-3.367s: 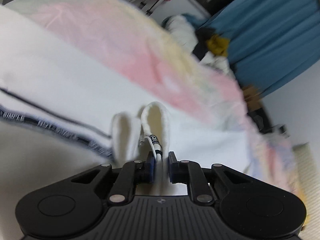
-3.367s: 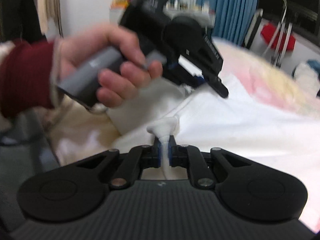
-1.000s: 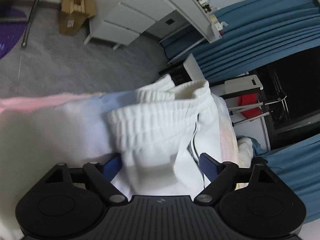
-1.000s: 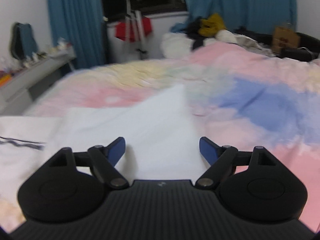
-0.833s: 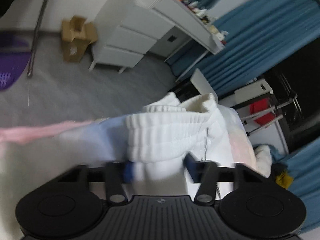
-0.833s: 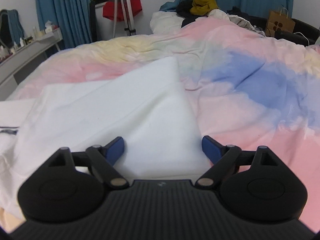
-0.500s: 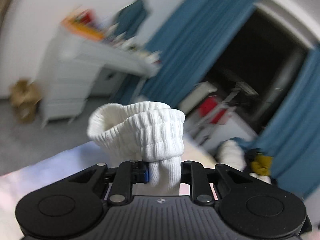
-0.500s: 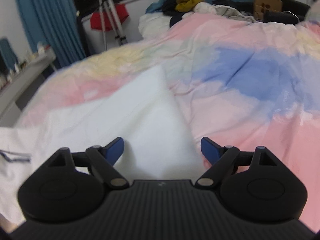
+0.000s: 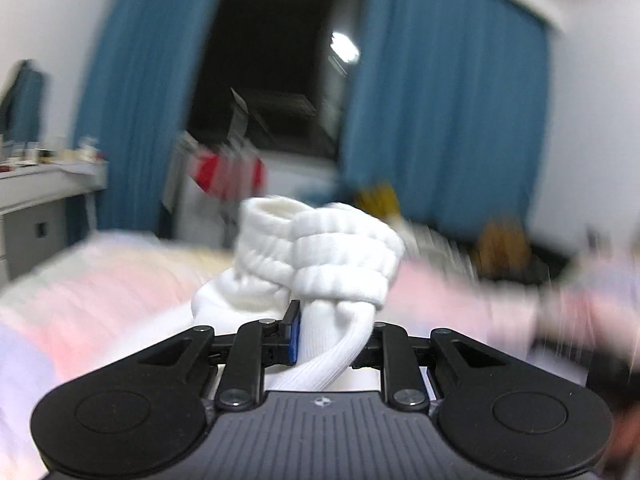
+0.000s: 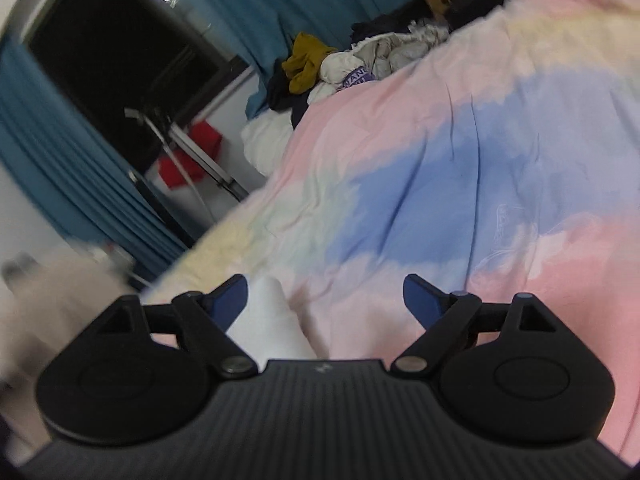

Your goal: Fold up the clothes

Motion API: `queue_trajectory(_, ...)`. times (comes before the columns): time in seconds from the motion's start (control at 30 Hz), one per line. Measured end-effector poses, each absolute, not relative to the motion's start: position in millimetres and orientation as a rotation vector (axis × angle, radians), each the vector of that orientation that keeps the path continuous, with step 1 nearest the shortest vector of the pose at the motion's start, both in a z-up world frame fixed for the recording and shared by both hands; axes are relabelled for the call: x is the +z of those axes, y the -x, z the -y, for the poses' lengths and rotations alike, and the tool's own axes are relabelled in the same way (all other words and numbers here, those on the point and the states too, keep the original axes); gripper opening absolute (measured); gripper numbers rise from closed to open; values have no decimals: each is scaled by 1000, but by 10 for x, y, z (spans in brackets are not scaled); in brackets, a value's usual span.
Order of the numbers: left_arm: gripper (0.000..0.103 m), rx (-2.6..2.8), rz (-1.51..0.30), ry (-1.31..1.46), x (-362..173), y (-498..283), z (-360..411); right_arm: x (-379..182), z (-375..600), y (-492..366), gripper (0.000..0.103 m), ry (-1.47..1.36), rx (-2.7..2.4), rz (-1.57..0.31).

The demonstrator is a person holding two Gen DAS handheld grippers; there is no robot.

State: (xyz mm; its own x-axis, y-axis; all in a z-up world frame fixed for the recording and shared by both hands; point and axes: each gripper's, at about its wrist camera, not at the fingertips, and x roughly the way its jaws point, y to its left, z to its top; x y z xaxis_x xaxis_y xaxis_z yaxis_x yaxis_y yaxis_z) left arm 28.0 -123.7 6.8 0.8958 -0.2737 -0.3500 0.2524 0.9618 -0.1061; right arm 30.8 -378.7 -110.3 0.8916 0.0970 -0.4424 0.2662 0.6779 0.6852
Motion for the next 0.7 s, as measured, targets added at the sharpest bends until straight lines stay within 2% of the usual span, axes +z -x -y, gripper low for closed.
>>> queue_trajectory(0.07, 22, -318, -481, -39, -352, -338, 1591, -1164, 3900, -329, 87, -898, -50, -472)
queue_trajectory(0.2, 26, -337, -470, -152, -698, -349, 1849, -1326, 3856, -518, 87, -949, 112, -559)
queue_trajectory(0.33, 54, -401, -477, -214, -688, -352, 1938, -1352, 3644, -722, 87, -929, 254, -615)
queue_trajectory(0.43, 69, -452, -491, -274, -683, -407, 1762, -1307, 3485, -874, 87, -880, 320, -641)
queue_trajectory(0.5, 73, -466, -494, -333, -733, -397, 1382, -1273, 3375, -969, 87, -821, 334, -666)
queue_trajectory(0.7, 73, -480, -477, -395, -991, -253, 866, -1205, 3062, -1183, 87, -615, 335, -729)
